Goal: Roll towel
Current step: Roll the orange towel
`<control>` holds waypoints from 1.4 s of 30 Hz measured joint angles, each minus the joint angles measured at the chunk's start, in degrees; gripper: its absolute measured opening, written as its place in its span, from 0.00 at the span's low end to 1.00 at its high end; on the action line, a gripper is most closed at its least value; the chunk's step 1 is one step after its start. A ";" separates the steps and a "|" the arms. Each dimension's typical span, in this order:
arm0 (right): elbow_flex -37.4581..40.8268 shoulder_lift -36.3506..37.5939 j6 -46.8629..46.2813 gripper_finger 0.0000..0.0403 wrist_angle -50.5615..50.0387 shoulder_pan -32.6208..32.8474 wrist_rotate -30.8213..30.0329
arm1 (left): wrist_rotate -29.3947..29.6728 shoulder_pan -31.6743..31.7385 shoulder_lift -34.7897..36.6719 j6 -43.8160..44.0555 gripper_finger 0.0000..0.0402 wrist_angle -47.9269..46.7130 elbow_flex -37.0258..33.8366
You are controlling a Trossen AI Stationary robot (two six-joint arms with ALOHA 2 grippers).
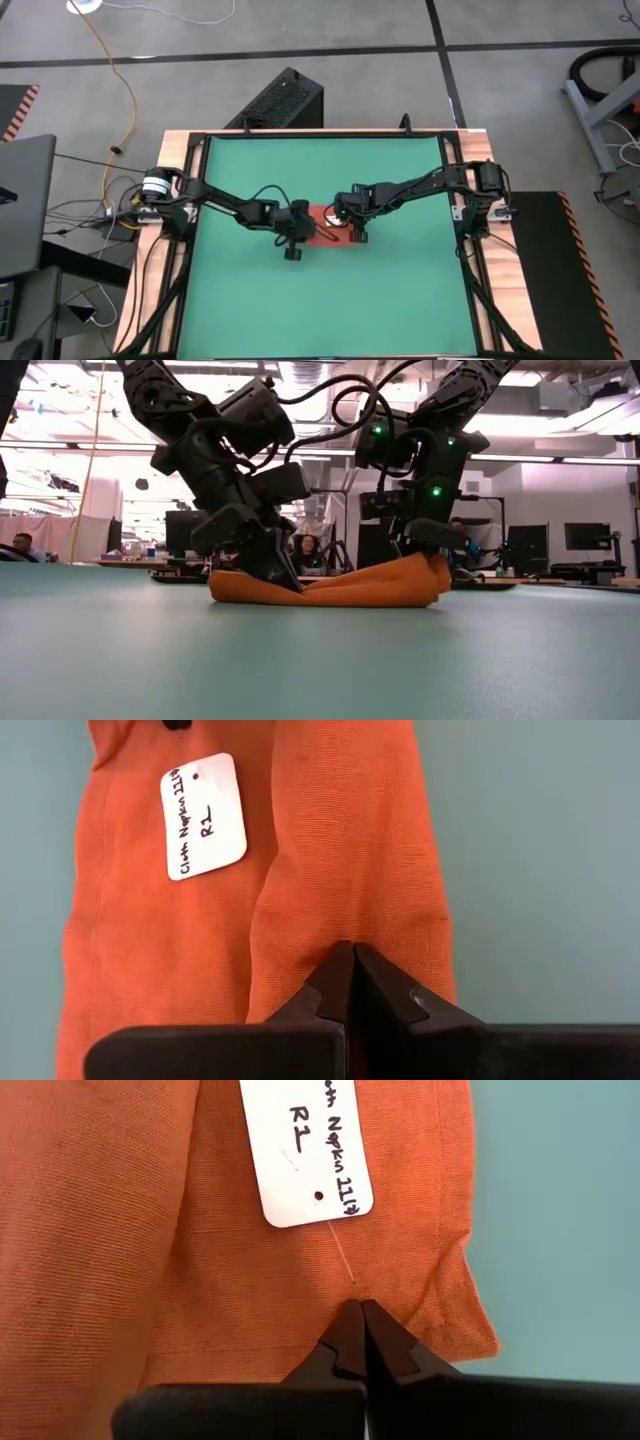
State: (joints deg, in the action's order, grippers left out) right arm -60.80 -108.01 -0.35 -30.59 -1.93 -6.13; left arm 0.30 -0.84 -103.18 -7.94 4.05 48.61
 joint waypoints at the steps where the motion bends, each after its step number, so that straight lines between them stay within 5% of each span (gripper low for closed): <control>1: 0.00 0.00 -0.07 0.01 0.02 0.00 -0.02 | -0.06 0.00 0.00 0.29 0.00 -0.08 -0.17; 6: 0.27 2.13 -0.30 0.01 -1.72 0.81 -0.49 | -0.22 0.25 0.05 1.47 0.00 0.05 -1.41; 15: 0.94 17.81 -4.76 0.01 -1.88 2.23 -1.77 | -1.48 0.31 0.13 1.81 0.00 0.45 -1.90; 20: 7.37 26.44 -9.94 0.01 4.84 7.61 -9.94 | -1.83 0.31 0.07 1.49 0.00 0.73 -1.94; 24: 16.48 31.65 -12.59 0.02 21.73 13.81 -12.12 | -2.94 0.31 0.02 1.51 0.00 1.23 -1.98; 29: 25.59 28.78 -14.79 0.02 44.24 18.90 -16.40 | -3.15 0.28 -0.02 1.59 0.00 1.78 -2.01; 42: 26.44 16.08 -16.76 0.02 53.25 19.89 -19.34 | -3.26 0.26 -0.07 3.09 0.00 2.04 -2.02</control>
State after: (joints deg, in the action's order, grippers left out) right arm -34.36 -91.92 -17.11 22.66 17.96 -25.47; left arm -2.96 -0.58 -103.24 -4.85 6.10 46.59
